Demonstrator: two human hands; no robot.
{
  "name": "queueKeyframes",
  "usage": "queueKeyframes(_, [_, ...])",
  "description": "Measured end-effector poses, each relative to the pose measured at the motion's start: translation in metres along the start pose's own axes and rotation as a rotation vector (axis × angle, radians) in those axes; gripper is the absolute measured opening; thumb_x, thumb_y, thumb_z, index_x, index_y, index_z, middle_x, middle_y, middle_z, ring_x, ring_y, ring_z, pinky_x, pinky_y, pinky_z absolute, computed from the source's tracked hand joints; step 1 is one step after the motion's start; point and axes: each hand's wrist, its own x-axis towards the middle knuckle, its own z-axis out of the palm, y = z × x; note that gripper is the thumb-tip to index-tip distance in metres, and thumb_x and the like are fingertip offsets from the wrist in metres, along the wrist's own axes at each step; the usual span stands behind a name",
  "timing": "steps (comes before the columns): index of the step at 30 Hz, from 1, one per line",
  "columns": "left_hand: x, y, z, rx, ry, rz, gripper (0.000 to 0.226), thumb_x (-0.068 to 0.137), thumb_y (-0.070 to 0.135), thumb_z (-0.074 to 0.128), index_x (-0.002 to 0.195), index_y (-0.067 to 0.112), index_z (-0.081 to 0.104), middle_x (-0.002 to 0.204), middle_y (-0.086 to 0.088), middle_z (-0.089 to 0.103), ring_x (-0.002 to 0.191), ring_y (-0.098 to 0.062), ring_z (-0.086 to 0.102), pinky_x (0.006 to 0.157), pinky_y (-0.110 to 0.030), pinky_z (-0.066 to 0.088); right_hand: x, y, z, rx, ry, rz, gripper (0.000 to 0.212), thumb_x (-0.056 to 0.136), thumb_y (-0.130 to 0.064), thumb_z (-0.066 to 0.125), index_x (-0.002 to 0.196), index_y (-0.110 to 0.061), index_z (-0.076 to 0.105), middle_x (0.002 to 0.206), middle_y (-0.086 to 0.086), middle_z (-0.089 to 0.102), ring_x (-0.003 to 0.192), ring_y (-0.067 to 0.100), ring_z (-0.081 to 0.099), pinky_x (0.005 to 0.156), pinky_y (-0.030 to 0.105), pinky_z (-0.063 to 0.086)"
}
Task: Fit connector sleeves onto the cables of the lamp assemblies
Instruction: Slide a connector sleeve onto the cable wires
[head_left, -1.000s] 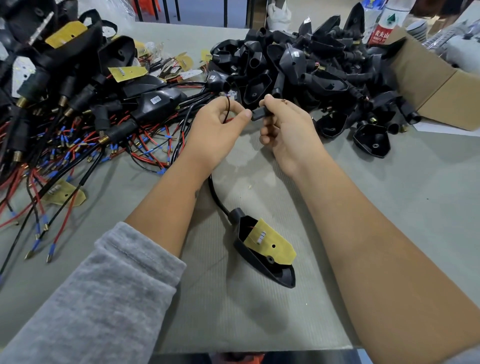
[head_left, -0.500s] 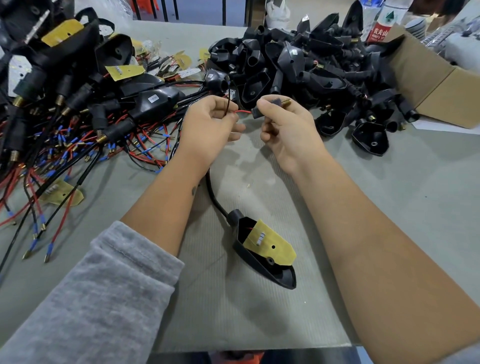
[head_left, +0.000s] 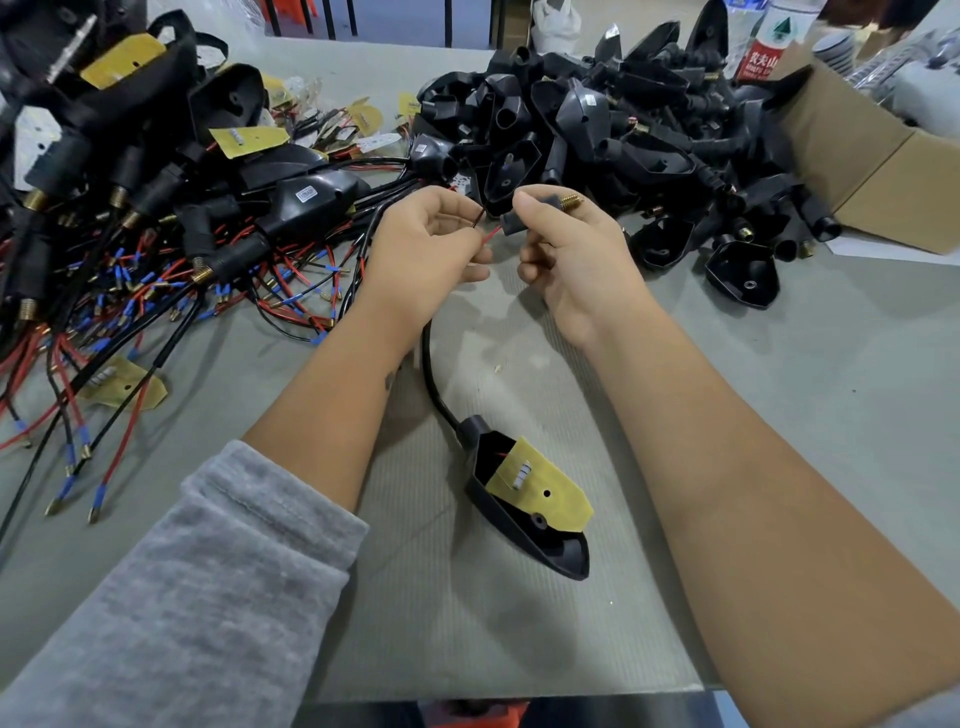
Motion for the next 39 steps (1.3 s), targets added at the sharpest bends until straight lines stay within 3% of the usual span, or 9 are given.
queueKeyframes(7, [0.0027,-0.0042,-0.0019,0.011,-0.035,0.03,0.023,0.087,-0.006,0.057,0.087,0.017,0.061,0.082,-0.002,0.063,0.067,-0.006,0.063,0.062,-0.018,0.053,0.0004,-0.0001,0.0011,-0.042,-0.02,0.011,0.005,0.092,-0.015,0.064,0.088,-0.014,0.061,0.058,-0.004,0.052,0.052,0.01,0.045,0.047,0.021,0.036])
queueKeyframes(11, [0.0051,-0.0067,-0.0025,0.006,-0.026,0.025,0.031,0.082,-0.014,0.055,0.086,0.016,0.062,0.092,-0.009,0.061,0.077,-0.012,0.064,0.065,-0.017,0.054,0.0006,-0.0031,0.0025,0.052,-0.004,0.035,0.012,0.096,-0.019,0.057,0.086,-0.014,0.058,0.052,-0.007,0.055,0.049,0.011,0.043,0.045,0.022,0.035])
queueKeyframes(15, [0.0055,-0.0085,-0.0021,-0.049,-0.008,0.04,0.034,0.079,-0.016,0.064,0.092,0.015,0.062,0.099,-0.012,0.06,0.09,-0.017,0.064,0.074,-0.023,0.057,0.0014,-0.0054,0.0032,0.173,-0.021,0.108,0.023,0.1,-0.022,0.044,0.102,-0.005,0.06,0.059,-0.001,0.048,0.049,0.013,0.042,0.046,0.023,0.036])
queueKeyframes(18, [0.0069,-0.0092,-0.0035,-0.108,-0.004,0.028,0.035,0.081,-0.016,0.062,0.101,0.013,0.059,0.102,-0.011,0.061,0.094,-0.022,0.065,0.079,-0.027,0.058,0.0001,-0.0034,0.0036,0.03,-0.052,0.089,0.03,0.101,-0.024,0.047,0.113,0.0,0.063,0.063,0.0,0.046,0.051,0.012,0.043,0.048,0.023,0.037])
queueKeyframes(21, [0.0079,-0.0098,-0.0044,-0.119,0.007,0.008,0.036,0.083,-0.016,0.061,0.108,0.01,0.058,0.101,-0.011,0.061,0.092,-0.021,0.066,0.078,-0.026,0.058,-0.0013,-0.0025,0.006,-0.046,-0.052,0.048,0.03,0.101,-0.025,0.051,0.11,-0.001,0.065,0.065,-0.002,0.052,0.053,0.012,0.044,0.051,0.023,0.04])
queueKeyframes(26, [0.0075,-0.0107,-0.003,-0.136,-0.017,-0.005,0.038,0.082,-0.014,0.064,0.113,0.008,0.058,0.093,-0.009,0.069,0.079,-0.011,0.07,0.072,-0.022,0.056,-0.0022,-0.0038,0.0059,0.037,-0.005,0.076,0.038,0.106,-0.027,0.037,0.116,0.0,0.062,0.072,0.005,0.059,0.056,0.012,0.049,0.053,0.023,0.045])
queueKeyframes(30, [0.0074,-0.0088,-0.0023,-0.065,-0.062,-0.035,0.03,0.09,-0.007,0.052,0.103,0.019,0.06,0.092,-0.003,0.071,0.076,-0.01,0.068,0.067,-0.021,0.055,-0.0025,-0.0028,0.0047,-0.019,-0.029,0.064,0.032,0.105,-0.02,0.039,0.119,-0.002,0.062,0.072,0.007,0.059,0.057,0.014,0.051,0.056,0.024,0.048])
queueKeyframes(34, [0.0081,-0.0077,-0.0019,-0.015,-0.044,-0.036,0.022,0.093,-0.002,0.053,0.105,0.015,0.061,0.089,-0.003,0.066,0.07,-0.009,0.062,0.069,-0.02,0.056,-0.002,-0.0016,0.0043,-0.049,-0.047,0.034,0.023,0.103,-0.011,0.042,0.117,-0.007,0.06,0.074,0.007,0.061,0.057,0.014,0.053,0.057,0.024,0.049])
queueKeyframes(39, [0.0066,-0.0075,-0.0043,-0.093,0.006,-0.042,0.02,0.092,-0.004,0.058,0.109,0.007,0.059,0.087,-0.006,0.064,0.068,-0.008,0.063,0.07,-0.018,0.056,-0.001,-0.0013,0.0036,-0.011,-0.072,0.041,0.034,0.107,-0.025,0.036,0.11,-0.006,0.064,0.075,0.007,0.063,0.057,0.013,0.055,0.057,0.025,0.05])
